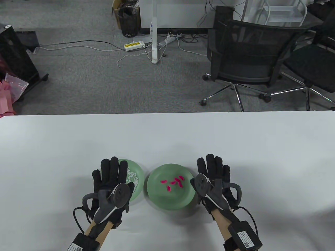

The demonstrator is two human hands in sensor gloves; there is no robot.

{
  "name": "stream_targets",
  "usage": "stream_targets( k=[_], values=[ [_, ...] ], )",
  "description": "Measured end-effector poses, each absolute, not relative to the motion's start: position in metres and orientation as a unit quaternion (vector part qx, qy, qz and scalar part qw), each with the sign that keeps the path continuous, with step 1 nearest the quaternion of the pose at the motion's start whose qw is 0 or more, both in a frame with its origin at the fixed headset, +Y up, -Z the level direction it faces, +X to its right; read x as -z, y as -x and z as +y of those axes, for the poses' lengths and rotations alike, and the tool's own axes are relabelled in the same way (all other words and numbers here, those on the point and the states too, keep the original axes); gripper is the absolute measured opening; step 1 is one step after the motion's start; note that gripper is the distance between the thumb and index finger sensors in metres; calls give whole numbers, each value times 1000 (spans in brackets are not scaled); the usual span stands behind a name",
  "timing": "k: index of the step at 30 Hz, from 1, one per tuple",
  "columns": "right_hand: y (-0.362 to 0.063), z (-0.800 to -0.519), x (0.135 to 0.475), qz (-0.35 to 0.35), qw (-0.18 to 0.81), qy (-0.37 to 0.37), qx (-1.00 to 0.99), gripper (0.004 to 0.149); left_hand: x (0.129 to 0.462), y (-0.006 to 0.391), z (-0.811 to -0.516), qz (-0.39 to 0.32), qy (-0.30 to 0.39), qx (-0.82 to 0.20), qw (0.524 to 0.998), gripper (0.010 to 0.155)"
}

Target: Pick gummy candy with hand pinch into plate

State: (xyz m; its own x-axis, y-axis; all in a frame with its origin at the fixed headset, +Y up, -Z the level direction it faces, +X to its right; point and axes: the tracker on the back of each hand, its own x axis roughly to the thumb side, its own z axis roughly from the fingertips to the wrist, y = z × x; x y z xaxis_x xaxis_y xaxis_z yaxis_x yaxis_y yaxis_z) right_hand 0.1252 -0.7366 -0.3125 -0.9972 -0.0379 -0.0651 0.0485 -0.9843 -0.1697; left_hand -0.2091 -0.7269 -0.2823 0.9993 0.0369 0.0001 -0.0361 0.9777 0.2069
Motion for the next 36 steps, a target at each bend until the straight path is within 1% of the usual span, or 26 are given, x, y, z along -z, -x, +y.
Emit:
stream_targets(
  k=[4,13,36],
  values=[
    [-124,-739,314,77,27,-33,996,83,283,209,-728,2,-103,-16,995,82],
    [-123,-740,313,87,33,-31,995,83,286,211,-731,6,-98,-15,995,82],
    [-122,-744,310,80,32,-28,996,85,289,214,-736,11,-87,-21,996,84]
  ],
)
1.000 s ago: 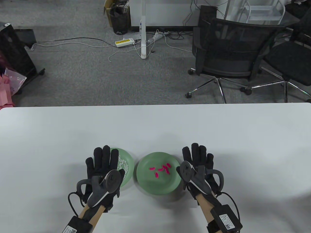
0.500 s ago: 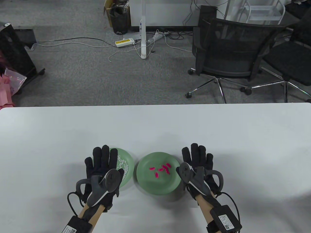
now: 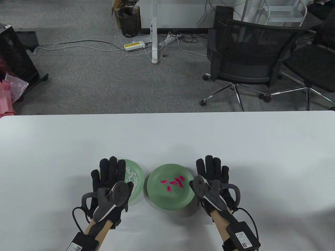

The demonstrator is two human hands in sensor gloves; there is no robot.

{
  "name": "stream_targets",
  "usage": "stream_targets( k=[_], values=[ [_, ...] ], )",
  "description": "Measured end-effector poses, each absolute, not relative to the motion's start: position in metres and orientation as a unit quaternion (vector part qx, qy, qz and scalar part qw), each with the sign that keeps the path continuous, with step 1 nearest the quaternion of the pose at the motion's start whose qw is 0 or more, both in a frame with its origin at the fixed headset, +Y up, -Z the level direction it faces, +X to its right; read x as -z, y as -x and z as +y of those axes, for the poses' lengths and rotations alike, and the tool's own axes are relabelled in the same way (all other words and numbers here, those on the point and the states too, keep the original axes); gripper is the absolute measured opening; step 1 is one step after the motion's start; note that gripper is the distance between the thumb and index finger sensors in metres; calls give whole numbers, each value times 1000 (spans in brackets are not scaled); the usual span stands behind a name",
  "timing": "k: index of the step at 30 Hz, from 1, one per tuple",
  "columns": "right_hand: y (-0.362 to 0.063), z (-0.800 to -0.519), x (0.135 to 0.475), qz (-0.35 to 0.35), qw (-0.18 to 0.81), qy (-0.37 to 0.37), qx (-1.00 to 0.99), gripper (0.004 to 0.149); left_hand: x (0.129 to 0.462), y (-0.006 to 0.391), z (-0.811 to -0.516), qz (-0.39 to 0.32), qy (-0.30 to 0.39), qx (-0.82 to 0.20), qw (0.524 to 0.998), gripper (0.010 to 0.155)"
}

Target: Pick gummy candy with hand pinch into plate

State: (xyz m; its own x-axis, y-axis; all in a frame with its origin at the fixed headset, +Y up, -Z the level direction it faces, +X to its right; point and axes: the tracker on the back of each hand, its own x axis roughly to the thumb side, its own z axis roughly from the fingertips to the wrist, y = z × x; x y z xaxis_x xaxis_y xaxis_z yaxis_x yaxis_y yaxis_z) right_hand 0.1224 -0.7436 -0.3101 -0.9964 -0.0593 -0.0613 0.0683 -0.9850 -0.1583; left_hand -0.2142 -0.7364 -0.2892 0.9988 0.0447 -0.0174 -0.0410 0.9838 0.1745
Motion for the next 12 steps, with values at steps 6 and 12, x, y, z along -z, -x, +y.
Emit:
stream_targets(
  k=[6,12],
  values=[
    [-123,-744,310,80,32,-29,996,85,290,215,-738,10,-84,-25,996,83],
    [-123,-744,309,79,30,-30,996,85,290,214,-739,9,-82,-25,996,83]
  ],
)
